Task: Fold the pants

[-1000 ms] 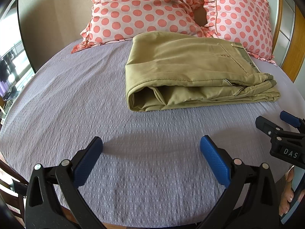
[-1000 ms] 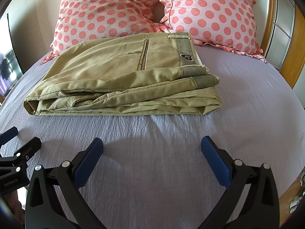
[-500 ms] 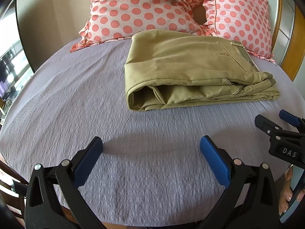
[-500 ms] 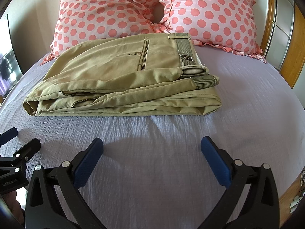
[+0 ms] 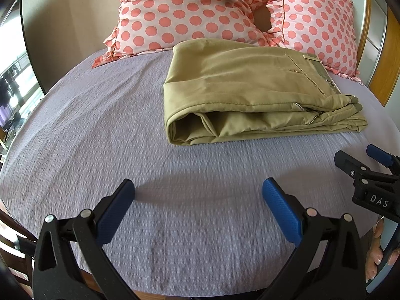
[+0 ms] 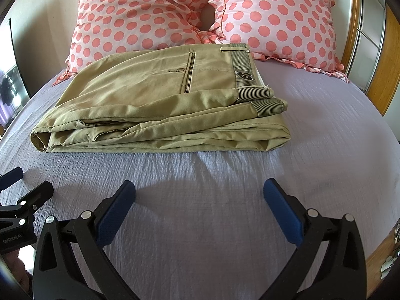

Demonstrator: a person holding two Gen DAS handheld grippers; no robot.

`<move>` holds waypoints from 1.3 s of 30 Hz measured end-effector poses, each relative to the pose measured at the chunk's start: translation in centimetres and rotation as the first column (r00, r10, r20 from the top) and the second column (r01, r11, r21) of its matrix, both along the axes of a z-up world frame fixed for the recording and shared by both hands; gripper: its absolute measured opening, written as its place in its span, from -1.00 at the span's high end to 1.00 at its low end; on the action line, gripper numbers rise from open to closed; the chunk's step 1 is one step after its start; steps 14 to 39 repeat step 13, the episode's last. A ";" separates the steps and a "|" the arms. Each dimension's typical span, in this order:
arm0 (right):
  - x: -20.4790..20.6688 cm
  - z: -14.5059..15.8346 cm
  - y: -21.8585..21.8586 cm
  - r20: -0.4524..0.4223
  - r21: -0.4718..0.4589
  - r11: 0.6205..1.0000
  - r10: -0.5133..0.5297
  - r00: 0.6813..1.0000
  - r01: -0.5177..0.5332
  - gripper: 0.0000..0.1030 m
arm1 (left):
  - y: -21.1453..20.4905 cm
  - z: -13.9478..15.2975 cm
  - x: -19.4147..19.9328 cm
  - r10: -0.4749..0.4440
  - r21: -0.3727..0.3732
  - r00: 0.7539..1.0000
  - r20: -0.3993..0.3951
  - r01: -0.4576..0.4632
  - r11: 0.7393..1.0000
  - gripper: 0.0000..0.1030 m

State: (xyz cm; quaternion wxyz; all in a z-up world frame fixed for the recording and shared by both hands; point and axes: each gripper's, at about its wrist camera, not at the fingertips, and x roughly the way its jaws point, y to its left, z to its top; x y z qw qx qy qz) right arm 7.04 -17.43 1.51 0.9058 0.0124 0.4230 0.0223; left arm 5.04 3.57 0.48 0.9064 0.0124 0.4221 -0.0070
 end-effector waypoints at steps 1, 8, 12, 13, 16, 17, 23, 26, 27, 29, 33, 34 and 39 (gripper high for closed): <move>0.0 0.0 -0.1 0.000 0.000 1.000 0.000 1.000 0.000 -0.97 | 0.0 0.0 0.0 0.001 -0.001 1.000 0.001 -0.001 1.000 -0.96; 0.0 0.0 0.0 0.000 0.000 1.000 0.000 1.000 0.000 -0.97 | -0.1 -0.1 0.0 0.004 0.002 1.000 0.005 -0.004 1.000 -0.97; 0.0 0.0 0.0 0.000 0.000 1.000 0.000 1.000 0.000 -0.97 | -0.1 -0.1 -0.1 0.003 0.003 1.000 0.010 -0.003 1.000 -0.97; 0.1 0.0 0.0 0.000 0.000 1.000 0.000 1.000 0.000 -0.97 | -0.1 -0.1 -0.1 0.003 0.003 1.000 0.010 -0.003 1.000 -0.97; 0.1 0.0 0.0 0.000 0.000 1.000 0.000 1.000 0.000 -0.97 | -0.1 -0.1 -0.1 0.003 0.003 1.000 0.010 -0.003 1.000 -0.97; 0.1 0.0 0.0 0.000 0.000 1.000 0.000 1.000 0.000 -0.97 | -0.1 -0.1 -0.1 0.003 0.003 1.000 0.010 -0.003 1.000 -0.97; 0.1 0.0 0.0 0.000 0.000 1.000 0.000 1.000 0.000 -0.97 | -0.1 -0.1 -0.1 0.003 0.003 1.000 0.010 -0.003 1.000 -0.97; 0.1 0.0 0.0 0.000 0.000 1.000 0.000 1.000 0.000 -0.97 | -0.1 -0.1 -0.1 0.003 0.003 1.000 0.010 -0.003 1.000 -0.97; 0.1 0.0 0.0 0.000 0.000 1.000 0.000 1.000 0.000 -0.97 | -0.1 -0.1 -0.1 0.003 0.003 1.000 0.010 -0.003 1.000 -0.97; 0.1 0.0 0.0 0.000 0.000 1.000 0.000 1.000 0.000 -0.97 | -0.1 -0.1 -0.1 0.003 0.003 1.000 0.010 -0.003 1.000 -0.97; 0.1 0.0 0.0 0.000 0.000 1.000 0.000 1.000 0.000 -0.97 | -0.1 -0.1 -0.1 0.003 0.003 1.000 0.010 -0.003 1.000 -0.97; 0.1 0.0 0.0 0.000 0.000 1.000 0.000 1.000 0.000 -0.97 | -0.1 -0.1 -0.1 0.003 0.003 1.000 0.010 -0.003 1.000 -0.97; 0.1 0.0 0.0 0.000 0.000 1.000 0.000 1.000 0.000 -0.97 | -0.1 -0.1 -0.1 0.003 0.003 1.000 0.010 -0.003 1.000 -0.97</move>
